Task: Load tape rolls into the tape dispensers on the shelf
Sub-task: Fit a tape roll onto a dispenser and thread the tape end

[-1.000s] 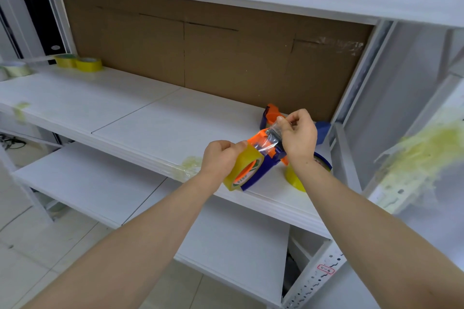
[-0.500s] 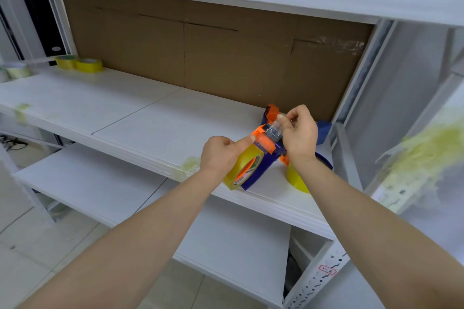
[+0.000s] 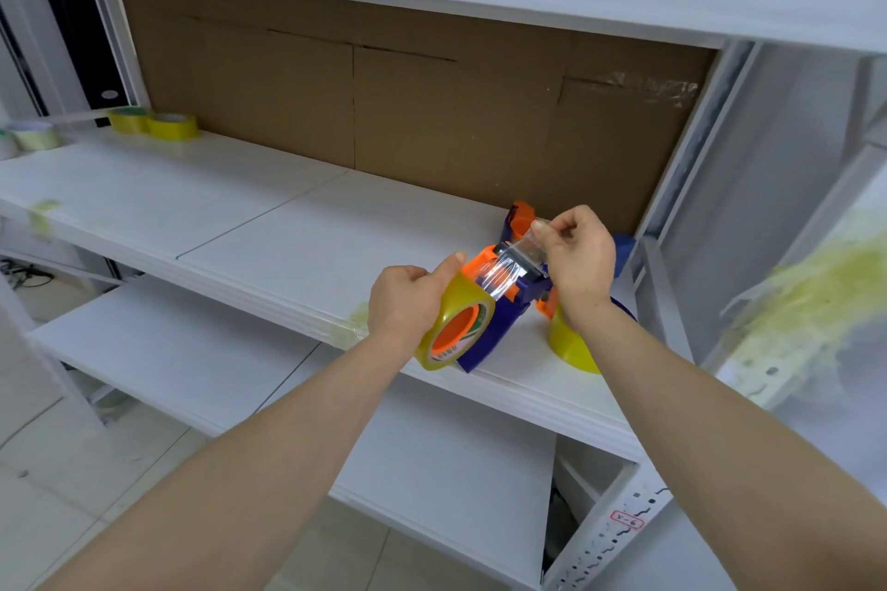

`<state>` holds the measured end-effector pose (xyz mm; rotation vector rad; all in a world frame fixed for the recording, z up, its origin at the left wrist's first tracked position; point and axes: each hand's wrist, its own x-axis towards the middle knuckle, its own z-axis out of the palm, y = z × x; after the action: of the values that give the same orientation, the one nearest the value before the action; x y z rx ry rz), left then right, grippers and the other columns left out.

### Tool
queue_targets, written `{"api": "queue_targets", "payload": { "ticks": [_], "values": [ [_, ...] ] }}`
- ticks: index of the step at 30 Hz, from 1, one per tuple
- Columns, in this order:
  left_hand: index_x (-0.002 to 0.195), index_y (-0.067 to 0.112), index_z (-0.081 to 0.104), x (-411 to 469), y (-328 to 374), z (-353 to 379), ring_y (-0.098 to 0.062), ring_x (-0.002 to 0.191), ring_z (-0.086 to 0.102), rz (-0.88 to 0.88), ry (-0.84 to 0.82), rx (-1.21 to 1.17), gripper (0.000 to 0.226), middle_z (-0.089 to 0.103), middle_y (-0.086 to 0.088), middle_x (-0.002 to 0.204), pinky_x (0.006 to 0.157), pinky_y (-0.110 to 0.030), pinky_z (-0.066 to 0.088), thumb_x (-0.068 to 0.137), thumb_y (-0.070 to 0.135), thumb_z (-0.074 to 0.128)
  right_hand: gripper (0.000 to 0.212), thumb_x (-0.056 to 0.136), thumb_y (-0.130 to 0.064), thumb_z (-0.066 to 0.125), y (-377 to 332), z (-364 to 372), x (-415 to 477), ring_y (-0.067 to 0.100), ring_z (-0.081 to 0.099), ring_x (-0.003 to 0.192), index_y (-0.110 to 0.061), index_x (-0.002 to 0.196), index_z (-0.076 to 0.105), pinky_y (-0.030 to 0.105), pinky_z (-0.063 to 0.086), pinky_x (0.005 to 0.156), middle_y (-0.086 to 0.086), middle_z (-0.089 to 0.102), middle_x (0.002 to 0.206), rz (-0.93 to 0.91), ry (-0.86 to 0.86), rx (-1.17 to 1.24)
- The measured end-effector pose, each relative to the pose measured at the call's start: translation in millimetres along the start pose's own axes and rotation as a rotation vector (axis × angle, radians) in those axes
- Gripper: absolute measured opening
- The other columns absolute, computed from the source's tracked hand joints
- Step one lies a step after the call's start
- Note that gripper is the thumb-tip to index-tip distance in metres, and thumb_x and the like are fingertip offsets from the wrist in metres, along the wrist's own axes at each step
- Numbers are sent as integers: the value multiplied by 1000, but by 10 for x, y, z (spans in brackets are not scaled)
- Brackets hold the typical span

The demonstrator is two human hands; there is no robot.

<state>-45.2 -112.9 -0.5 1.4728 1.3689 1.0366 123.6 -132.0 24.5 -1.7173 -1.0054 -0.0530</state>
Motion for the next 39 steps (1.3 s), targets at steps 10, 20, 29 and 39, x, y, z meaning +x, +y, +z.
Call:
{"api": "queue_targets", "payload": {
  "ticks": [10, 20, 29, 39],
  "values": [
    [71, 23, 55, -16, 62, -66, -18, 75, 66, -71, -19, -248, 34, 65, 1, 74, 78, -36, 57, 83, 54, 60, 19, 76, -26, 77, -72, -48, 73, 23, 67, 90, -16, 78, 60, 46, 54, 88, 11, 71, 91, 532, -208, 293],
    [70, 16, 60, -54, 70, -54, -15, 63, 64, -66, -28, -421, 33, 66, -1, 68, 57, -23, 51, 82, 46, 65, 38, 87, -32, 51, -27, -21, -267, 33, 61, 110, -13, 117, 63, 51, 42, 100, 14, 68, 114, 1106, -687, 992],
    [68, 20, 57, -67, 81, -49, -13, 64, 61, -79, -14, -427, 29, 62, 2, 67, 56, -23, 48, 84, 42, 64, 24, 95, -17, 51, 10, 55, -302, 27, 65, 97, -11, 117, 56, 44, 52, 91, 13, 68, 100, 941, -404, 976],
    [71, 23, 56, -93, 50, 20, -15, 68, 61, -112, -16, -415, 26, 63, 1, 72, 60, -25, 50, 85, 43, 63, 9, 89, -24, 61, -117, 44, -196, 25, 64, 93, -16, 89, 57, 43, 53, 90, 5, 66, 87, 597, -331, 630]
  ]
}}
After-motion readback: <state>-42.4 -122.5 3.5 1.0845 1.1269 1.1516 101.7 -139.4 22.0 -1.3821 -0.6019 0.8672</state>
